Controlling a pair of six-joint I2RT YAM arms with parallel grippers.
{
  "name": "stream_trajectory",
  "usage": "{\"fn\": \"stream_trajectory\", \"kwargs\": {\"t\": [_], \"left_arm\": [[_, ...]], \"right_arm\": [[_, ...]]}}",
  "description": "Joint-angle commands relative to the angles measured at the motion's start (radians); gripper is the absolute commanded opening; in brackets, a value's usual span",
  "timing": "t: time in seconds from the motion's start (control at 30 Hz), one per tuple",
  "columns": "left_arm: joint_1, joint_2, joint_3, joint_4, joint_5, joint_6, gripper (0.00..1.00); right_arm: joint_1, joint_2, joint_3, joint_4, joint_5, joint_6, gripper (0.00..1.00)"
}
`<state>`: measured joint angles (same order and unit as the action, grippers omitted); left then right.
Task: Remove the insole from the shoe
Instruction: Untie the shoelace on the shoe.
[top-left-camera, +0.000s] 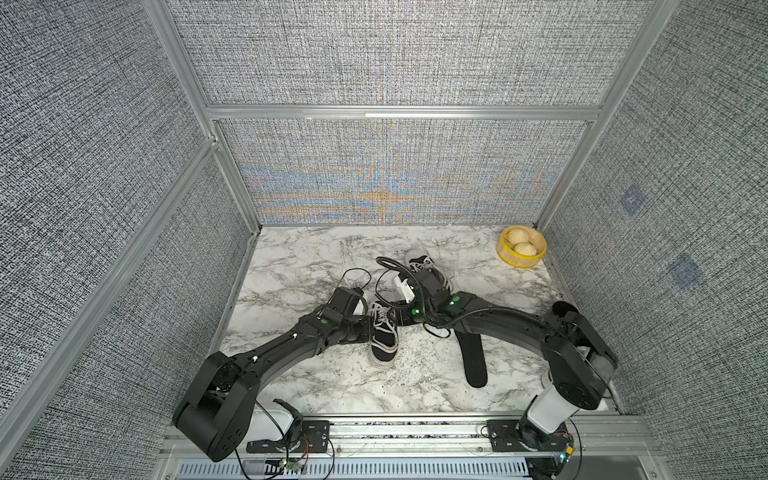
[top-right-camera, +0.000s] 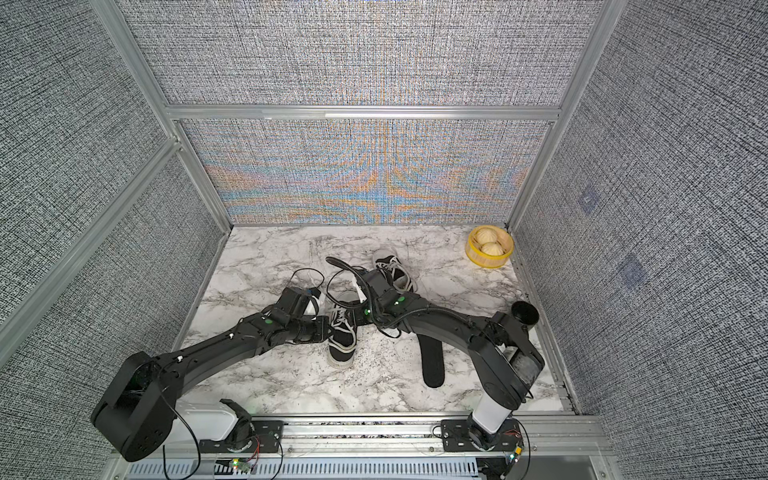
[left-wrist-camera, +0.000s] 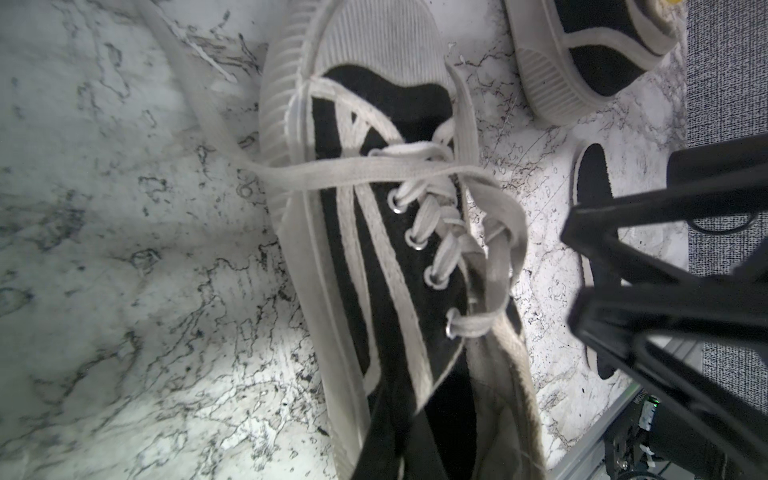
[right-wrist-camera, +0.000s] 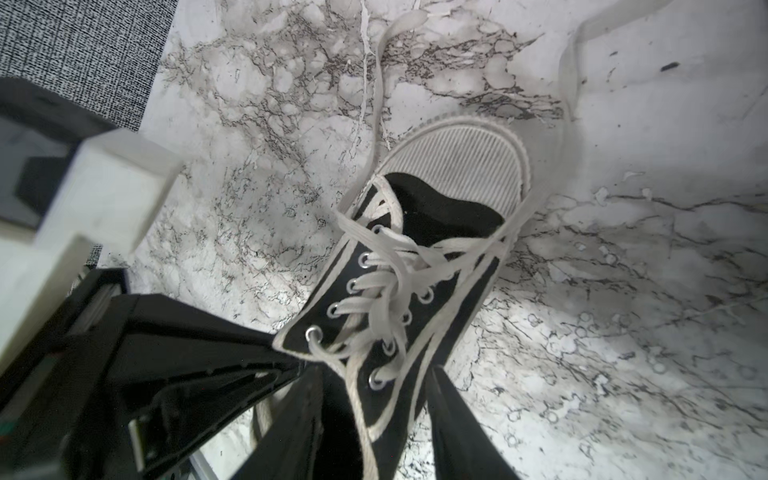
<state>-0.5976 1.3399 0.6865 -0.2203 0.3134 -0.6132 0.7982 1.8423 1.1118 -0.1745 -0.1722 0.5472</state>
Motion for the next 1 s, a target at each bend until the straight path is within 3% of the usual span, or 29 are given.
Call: {"fn": "stream_trajectory", "kwargs": {"t": [0.0,0.43,0.67,0.97], "left_arm": [[0.001,-0.005,0.008,0.024,0.008,0.000,0.00],[0.001,0.011,0.024,0.017,0.008,0.010,0.00],[0.001,0.011,0.035,0.007,0.007,0.017,0.00],[0.001,0.010,0.031,0.007,0.012,0.013,0.00]], "right_arm": [[-0.001,0.025,0.013,-0.009,0.026,0.025,0.44],[-0.001,0.048,-0.019,0.038,0.014,0.049,0.36],[0.016,0.022,-0.038,0.053,-0.011,0.067,0.44],[0.008,0.085,-0.017,0.104,0.007,0.118,0.43]]}}
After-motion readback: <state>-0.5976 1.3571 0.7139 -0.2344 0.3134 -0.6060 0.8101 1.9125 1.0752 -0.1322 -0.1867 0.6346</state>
